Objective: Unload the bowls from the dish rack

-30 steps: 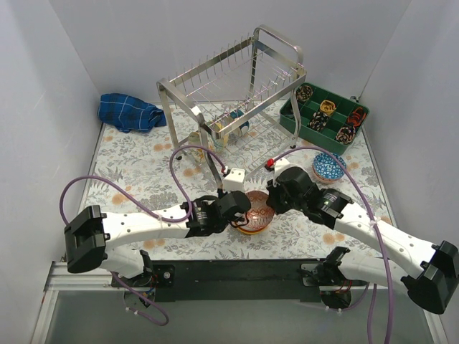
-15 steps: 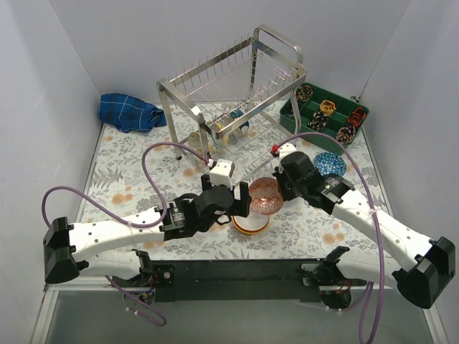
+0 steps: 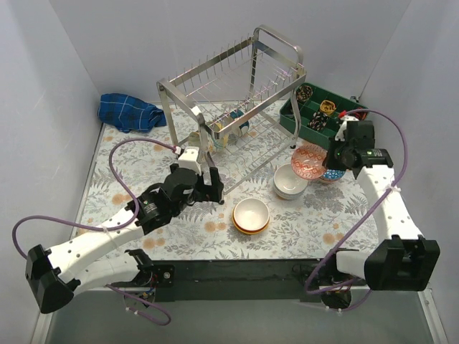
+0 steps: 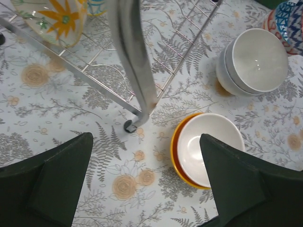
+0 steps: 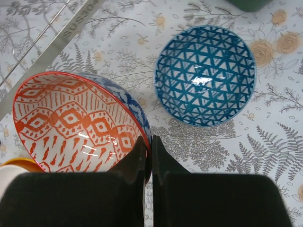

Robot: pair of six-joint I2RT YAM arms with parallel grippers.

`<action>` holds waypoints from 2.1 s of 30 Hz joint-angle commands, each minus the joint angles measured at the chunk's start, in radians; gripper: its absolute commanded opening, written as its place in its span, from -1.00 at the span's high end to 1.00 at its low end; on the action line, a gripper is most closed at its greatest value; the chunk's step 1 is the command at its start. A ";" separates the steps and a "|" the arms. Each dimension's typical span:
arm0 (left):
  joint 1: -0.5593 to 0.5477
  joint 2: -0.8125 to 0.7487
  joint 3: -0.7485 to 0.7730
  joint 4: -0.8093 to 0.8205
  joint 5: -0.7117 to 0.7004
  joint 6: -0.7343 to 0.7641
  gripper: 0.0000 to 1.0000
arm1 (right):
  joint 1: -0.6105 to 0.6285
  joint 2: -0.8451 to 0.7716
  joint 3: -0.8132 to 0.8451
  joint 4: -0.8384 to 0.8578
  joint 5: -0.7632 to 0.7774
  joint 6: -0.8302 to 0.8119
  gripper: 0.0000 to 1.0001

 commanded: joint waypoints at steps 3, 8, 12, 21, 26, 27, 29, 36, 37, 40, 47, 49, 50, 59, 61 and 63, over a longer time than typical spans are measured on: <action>0.140 -0.106 -0.050 -0.028 0.103 0.121 -0.96 | -0.209 0.096 0.075 0.022 -0.143 0.018 0.97; 0.272 -0.152 -0.131 0.015 0.151 0.139 -0.96 | -0.321 0.198 0.116 0.024 -0.181 0.034 0.97; 0.349 -0.166 -0.162 0.027 0.160 0.145 -0.96 | -0.366 0.249 0.147 0.047 -0.175 0.046 0.97; 0.387 -0.244 -0.185 0.027 0.059 0.139 -0.96 | -0.395 0.381 0.159 0.059 -0.207 0.051 0.97; 0.390 -0.270 -0.193 0.033 0.054 0.139 -0.96 | -0.393 0.416 0.139 0.090 -0.222 0.055 0.92; 0.390 -0.270 -0.193 0.035 0.056 0.141 -0.96 | -0.392 0.416 0.136 0.096 -0.222 0.054 0.87; 0.392 -0.269 -0.191 0.033 0.059 0.141 -0.96 | -0.389 0.412 0.130 0.099 -0.218 0.049 0.57; 0.393 -0.283 -0.196 0.041 0.053 0.138 -0.96 | -0.353 0.315 0.093 0.102 -0.129 0.055 -0.43; 0.393 -0.283 -0.197 0.044 0.053 0.138 -0.96 | -0.341 0.292 0.082 0.120 -0.101 0.060 -0.54; 0.393 -0.281 -0.199 0.044 0.053 0.139 -0.96 | -0.308 0.202 0.041 0.171 -0.063 0.065 -0.69; 0.393 -0.280 -0.203 0.053 0.048 0.138 -0.96 | -0.117 -0.032 -0.129 0.420 -0.086 0.071 -0.82; 0.395 -0.281 -0.206 0.058 0.044 0.136 -0.96 | -0.029 -0.079 -0.238 0.514 -0.125 0.116 -0.86; 0.395 -0.281 -0.206 0.059 0.042 0.136 -0.96 | -0.005 -0.112 -0.276 0.624 -0.141 0.133 -0.87; 0.396 -0.272 -0.211 0.065 0.048 0.141 -0.96 | 0.245 -0.006 -0.404 1.044 -0.188 0.146 -0.93; 0.398 -0.270 -0.214 0.067 0.048 0.141 -0.96 | 0.286 0.066 -0.369 1.099 -0.198 0.121 -0.94; 0.398 -0.269 -0.214 0.071 0.047 0.142 -0.96 | 0.314 0.111 -0.347 1.128 -0.196 0.095 -0.94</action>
